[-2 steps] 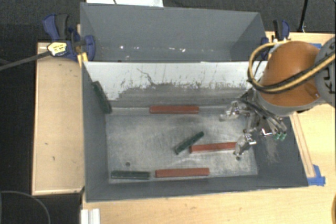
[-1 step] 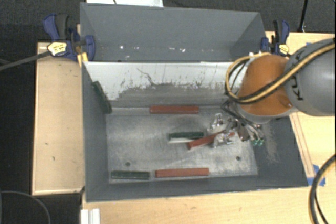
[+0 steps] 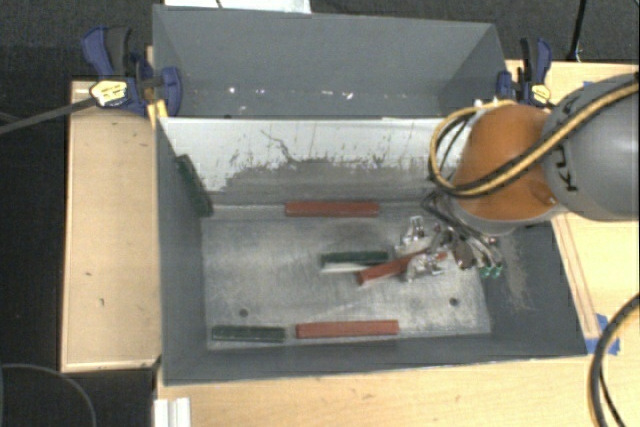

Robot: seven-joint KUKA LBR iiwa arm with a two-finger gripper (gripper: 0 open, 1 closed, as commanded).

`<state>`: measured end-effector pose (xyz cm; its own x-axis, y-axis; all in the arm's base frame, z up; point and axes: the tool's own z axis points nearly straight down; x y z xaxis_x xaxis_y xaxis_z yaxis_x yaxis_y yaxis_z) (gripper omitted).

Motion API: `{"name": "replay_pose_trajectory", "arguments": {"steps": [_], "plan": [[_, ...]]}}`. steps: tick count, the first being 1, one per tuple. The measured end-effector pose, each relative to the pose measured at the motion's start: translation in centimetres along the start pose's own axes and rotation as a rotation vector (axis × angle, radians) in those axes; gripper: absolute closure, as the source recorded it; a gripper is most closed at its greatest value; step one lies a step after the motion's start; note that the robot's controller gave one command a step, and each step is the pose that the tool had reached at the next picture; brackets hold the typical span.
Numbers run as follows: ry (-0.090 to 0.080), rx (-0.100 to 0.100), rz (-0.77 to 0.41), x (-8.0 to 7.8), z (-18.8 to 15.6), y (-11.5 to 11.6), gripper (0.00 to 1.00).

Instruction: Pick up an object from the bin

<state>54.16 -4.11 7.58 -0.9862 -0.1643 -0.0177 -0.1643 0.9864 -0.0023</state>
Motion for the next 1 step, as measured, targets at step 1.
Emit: {"name": "replay_pose_trajectory", "arguments": {"steps": [1], "plan": [[0.013, -0.002, -0.097, -1.54, -14.37, -0.60, 1.00]]}}
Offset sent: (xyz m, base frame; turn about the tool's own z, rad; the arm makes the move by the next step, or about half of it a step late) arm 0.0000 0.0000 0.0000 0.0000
